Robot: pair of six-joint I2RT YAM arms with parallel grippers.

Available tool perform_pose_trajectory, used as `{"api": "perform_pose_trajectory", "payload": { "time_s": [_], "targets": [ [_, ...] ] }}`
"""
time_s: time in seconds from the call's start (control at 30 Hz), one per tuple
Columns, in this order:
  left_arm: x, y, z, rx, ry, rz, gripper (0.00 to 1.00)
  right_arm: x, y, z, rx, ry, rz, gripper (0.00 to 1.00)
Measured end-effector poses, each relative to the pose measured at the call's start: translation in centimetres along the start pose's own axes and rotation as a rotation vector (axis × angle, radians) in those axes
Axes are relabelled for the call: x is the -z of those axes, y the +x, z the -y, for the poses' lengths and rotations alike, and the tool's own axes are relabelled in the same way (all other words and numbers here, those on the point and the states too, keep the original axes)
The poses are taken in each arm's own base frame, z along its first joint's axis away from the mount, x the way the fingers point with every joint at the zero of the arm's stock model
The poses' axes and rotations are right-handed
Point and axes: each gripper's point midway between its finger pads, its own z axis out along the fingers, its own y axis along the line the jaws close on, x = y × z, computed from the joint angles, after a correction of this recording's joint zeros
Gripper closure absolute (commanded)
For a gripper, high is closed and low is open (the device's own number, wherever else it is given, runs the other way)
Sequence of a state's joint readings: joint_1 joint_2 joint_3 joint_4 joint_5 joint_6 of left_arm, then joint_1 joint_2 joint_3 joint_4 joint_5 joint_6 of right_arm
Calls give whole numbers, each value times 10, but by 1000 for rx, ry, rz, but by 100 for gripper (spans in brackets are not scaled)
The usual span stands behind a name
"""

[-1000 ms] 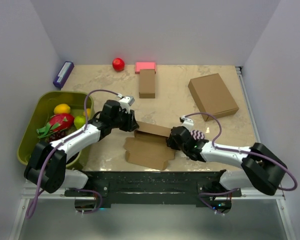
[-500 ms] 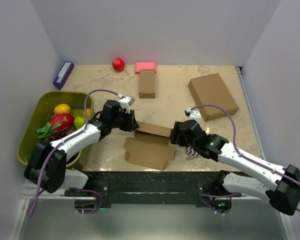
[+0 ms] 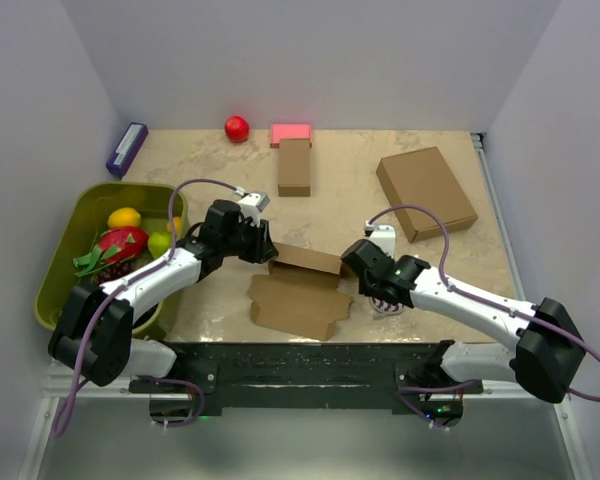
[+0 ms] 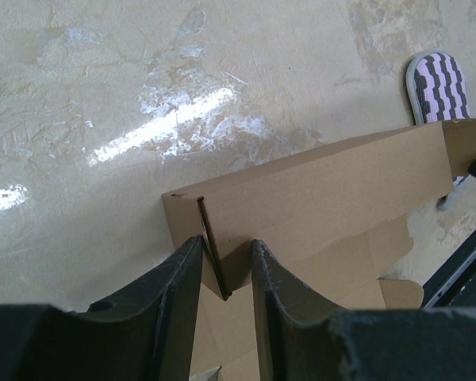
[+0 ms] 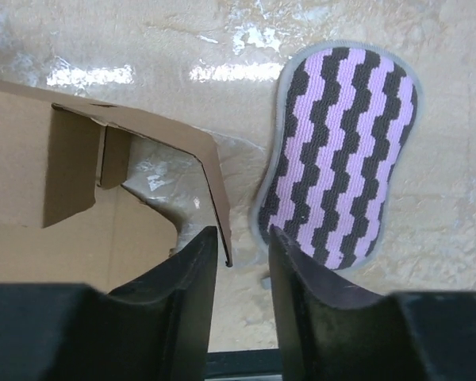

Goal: Fold the paper box

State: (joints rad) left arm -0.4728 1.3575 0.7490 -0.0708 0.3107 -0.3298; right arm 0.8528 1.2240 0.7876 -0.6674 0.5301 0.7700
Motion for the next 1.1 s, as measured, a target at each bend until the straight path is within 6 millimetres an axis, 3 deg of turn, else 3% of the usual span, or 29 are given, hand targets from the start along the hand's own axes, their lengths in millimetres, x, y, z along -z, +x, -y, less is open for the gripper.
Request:
{"api": "perform_pose_trajectory", "payload": {
  "time_s": [0.03,0.17,0.4,0.87,1.1],
  "targets": [
    [0,0,0,0,0,0,65,0,0,0,2,-1,-2,87],
    [0,0,0,0,0,0,65,3,1,-4,10,-28,-13,100],
    [-1,-2,1,-13,-18,6,65,15,-11,-19,15,-92,-19,100],
    [-3,-4,0,-62,-76,10,67,19,-9,-44,29,-222,-117,100],
    [-3,-4,0,-81,-96,11,68,13,-9,-35,73,-171,-126,100]
  ]
}}
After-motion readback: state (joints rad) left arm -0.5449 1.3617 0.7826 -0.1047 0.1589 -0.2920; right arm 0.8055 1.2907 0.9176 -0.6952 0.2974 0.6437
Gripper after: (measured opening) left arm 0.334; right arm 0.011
